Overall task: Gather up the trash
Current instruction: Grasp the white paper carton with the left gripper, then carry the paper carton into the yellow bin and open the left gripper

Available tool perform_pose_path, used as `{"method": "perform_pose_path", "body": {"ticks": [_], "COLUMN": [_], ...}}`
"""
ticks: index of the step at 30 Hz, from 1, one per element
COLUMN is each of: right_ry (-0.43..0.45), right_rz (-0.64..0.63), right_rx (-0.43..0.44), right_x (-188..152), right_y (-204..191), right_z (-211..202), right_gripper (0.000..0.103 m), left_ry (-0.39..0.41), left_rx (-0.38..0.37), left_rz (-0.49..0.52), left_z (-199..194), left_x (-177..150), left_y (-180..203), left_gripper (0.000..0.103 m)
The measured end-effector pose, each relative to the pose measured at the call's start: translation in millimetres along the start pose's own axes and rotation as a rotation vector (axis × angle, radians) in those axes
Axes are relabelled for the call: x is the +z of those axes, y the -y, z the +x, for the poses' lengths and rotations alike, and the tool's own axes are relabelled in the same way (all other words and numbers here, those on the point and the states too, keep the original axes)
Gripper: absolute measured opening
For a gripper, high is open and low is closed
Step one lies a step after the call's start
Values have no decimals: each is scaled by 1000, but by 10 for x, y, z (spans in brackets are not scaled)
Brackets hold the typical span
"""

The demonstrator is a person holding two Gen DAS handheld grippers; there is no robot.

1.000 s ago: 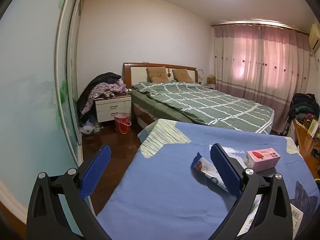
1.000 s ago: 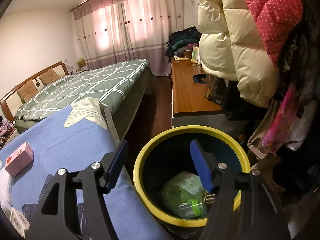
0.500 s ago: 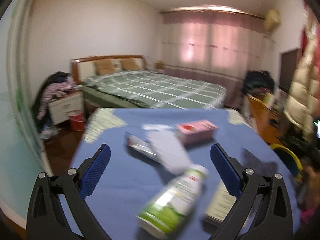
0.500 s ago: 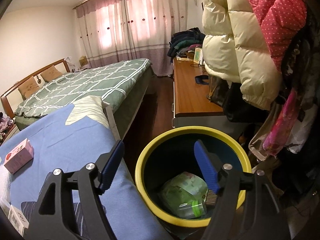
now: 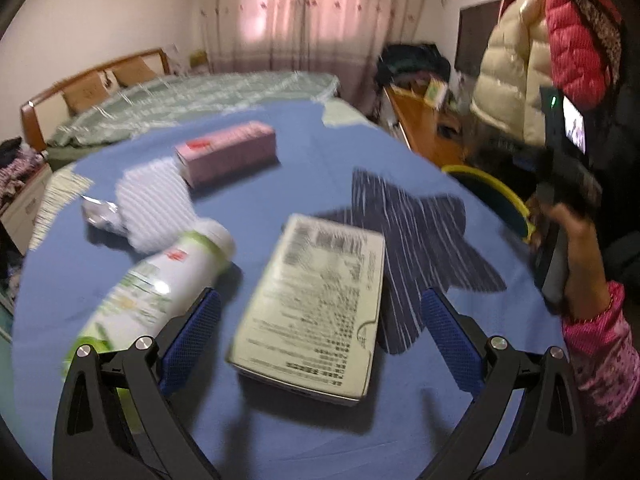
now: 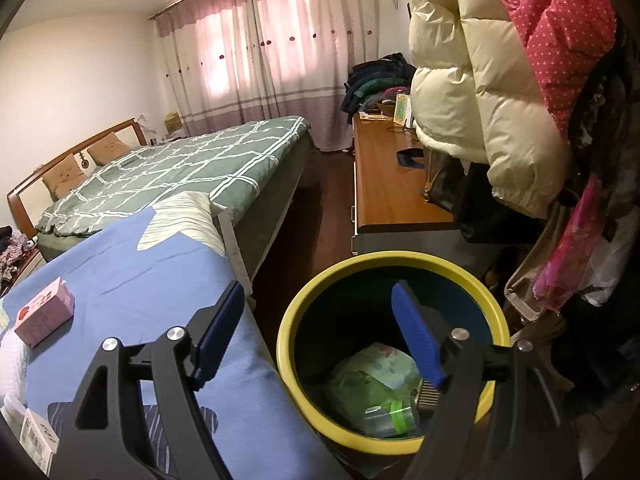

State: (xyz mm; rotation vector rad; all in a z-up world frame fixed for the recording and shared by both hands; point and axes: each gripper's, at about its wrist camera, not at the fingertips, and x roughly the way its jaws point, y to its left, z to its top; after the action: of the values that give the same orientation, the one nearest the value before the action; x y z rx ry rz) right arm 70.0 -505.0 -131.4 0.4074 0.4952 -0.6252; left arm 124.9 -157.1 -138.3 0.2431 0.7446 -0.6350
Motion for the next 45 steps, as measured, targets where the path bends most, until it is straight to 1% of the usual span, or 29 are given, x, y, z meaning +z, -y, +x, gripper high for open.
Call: {"method": "perform_pose_path", "body": {"ticks": [4, 6, 12, 17, 20, 22, 24, 29, 38, 41, 45], "right_ry": [-5, -7, -8, -8, -7, -7, -7, -7, -2, -4, 30], "right_rz": [7, 8, 10, 10, 10, 10, 11, 12, 22, 37, 33], "right_rx": [9, 11, 14, 13, 13, 13, 13, 14, 28, 55, 65], "right_x": [0, 1, -4, -2, -2, -2, 0, 0, -16, -10, 16], "right_y": [6, 7, 9, 8, 10, 12, 12, 16, 26, 89, 215], "right_z": [6, 11, 8, 9, 7, 8, 7, 8, -36, -91, -257], "right_gripper": [72, 72, 73, 73, 73, 73, 73, 73, 73, 73, 73], "left_ry": [-55, -70, -115, -151, -158, -160, -154, -145, -135, -119, -91], "left_rx": [3, 7, -13, 0, 25, 44, 59, 51, 24, 18, 0], "left_rz": [21, 16, -21, -27, -14, -2, 3, -3, -24, -14, 20], "left_z": [185, 216, 306, 395, 417, 430, 419, 414, 473, 478, 510], "left_x": [-27, -27, -25, -20, -19, -12, -5, 26, 162, 271, 484], "left_y": [36, 5, -64, -75, -54, -31, -25, -7, 104, 187, 369], "left_gripper": [98, 98, 98, 98, 96, 91, 83, 78, 76, 75, 74]}}
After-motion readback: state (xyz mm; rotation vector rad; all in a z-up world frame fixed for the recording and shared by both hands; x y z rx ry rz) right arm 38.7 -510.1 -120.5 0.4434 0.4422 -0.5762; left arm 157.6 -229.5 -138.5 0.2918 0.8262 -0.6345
